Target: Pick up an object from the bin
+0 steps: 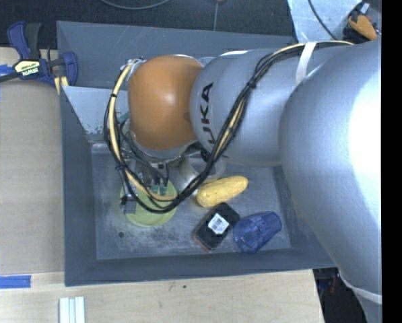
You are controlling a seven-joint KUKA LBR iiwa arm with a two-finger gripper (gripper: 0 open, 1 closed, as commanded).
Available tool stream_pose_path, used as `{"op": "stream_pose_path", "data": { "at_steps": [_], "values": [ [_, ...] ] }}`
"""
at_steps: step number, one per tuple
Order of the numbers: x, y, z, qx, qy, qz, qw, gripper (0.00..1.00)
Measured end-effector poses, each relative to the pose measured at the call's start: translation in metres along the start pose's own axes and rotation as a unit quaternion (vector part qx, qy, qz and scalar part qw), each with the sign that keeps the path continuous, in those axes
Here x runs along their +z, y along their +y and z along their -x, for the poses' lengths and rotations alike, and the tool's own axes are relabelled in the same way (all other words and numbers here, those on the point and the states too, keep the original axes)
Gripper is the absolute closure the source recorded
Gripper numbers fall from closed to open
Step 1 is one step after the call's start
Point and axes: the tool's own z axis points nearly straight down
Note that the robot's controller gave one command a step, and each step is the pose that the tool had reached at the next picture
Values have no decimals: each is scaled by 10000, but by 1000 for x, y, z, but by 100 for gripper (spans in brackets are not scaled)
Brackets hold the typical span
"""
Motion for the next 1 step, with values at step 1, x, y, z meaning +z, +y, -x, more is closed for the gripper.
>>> {"op": "stream_pose_path", "data": {
  "at_steps": [1],
  "values": [
    [-5, -1, 3, 17, -41, 9, 10000, 0]
  ]
}}
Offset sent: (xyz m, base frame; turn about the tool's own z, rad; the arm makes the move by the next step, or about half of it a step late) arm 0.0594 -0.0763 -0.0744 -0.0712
